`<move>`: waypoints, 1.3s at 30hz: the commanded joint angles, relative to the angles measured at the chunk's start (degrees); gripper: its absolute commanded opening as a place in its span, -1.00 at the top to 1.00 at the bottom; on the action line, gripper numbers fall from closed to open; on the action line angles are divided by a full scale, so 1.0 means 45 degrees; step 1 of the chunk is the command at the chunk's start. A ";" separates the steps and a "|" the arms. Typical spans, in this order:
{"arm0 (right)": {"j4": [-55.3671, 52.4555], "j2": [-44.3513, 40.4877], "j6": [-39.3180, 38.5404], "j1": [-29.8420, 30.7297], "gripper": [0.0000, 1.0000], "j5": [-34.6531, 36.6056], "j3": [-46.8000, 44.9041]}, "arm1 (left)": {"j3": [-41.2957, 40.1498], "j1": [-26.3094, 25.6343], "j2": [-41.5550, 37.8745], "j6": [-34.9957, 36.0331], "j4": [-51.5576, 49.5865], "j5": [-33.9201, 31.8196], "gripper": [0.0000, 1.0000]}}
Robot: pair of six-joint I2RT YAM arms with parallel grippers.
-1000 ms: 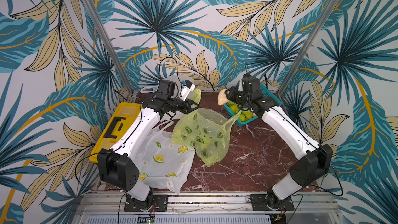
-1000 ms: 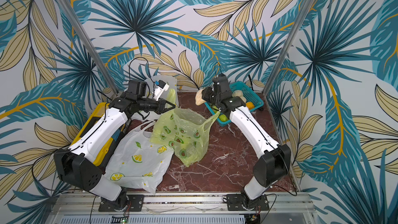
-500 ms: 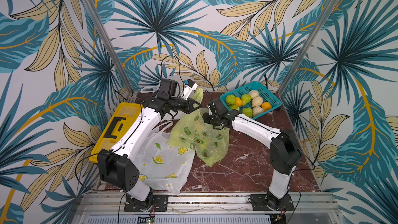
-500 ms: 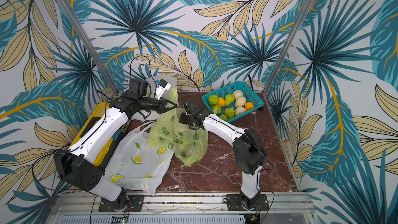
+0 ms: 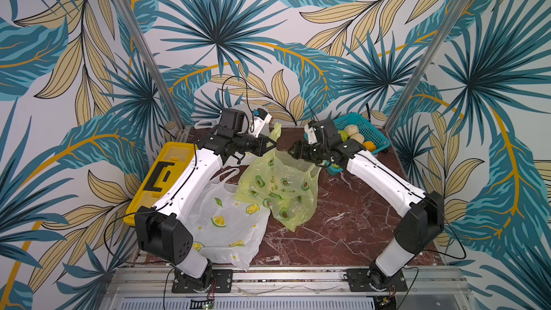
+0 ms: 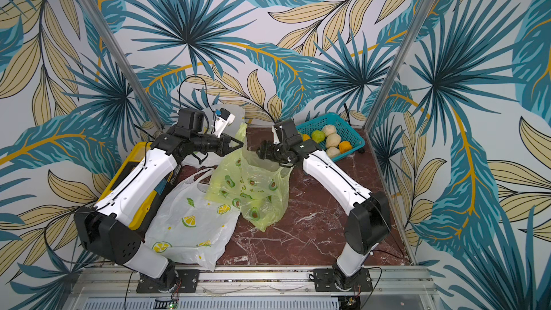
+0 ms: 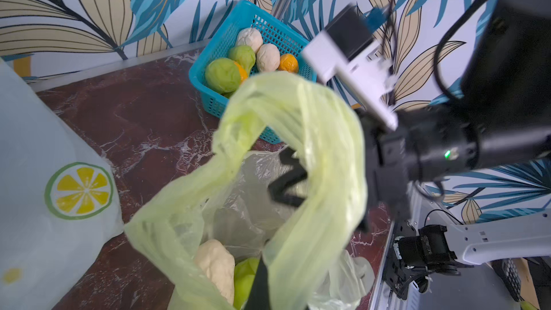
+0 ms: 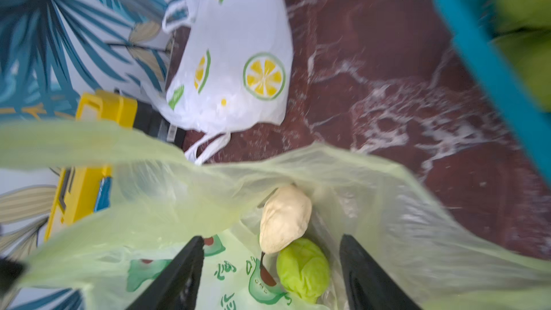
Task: Place the pears into plastic bags & tie knots
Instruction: Place the pear in the plastic bag, then pick up the pear from the basket.
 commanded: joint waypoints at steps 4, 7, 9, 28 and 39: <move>0.0485 0.1359 0.0393 -0.2738 -0.52 0.3275 0.0468 | -0.0253 0.0247 0.0282 -0.0122 0.0048 -0.0311 1.00; 0.0035 0.3427 0.0242 -0.3122 -0.59 0.4442 0.2175 | -0.0303 0.0301 -0.0100 -0.0031 0.0045 -0.0542 1.00; -0.0154 0.4824 0.0195 -0.3179 -0.61 0.4947 0.3612 | -0.0534 0.0313 -0.0520 0.0061 0.0046 -0.0763 1.00; -0.1003 0.8940 0.1745 -0.3198 -0.40 0.2935 0.7762 | -0.1045 -0.0131 -0.0972 -0.0658 0.0048 -0.0675 1.00; -0.0336 0.6067 0.0628 -0.3181 -0.56 0.2662 0.4279 | -0.1207 -0.0195 -0.0996 -0.0520 0.0048 -0.0646 1.00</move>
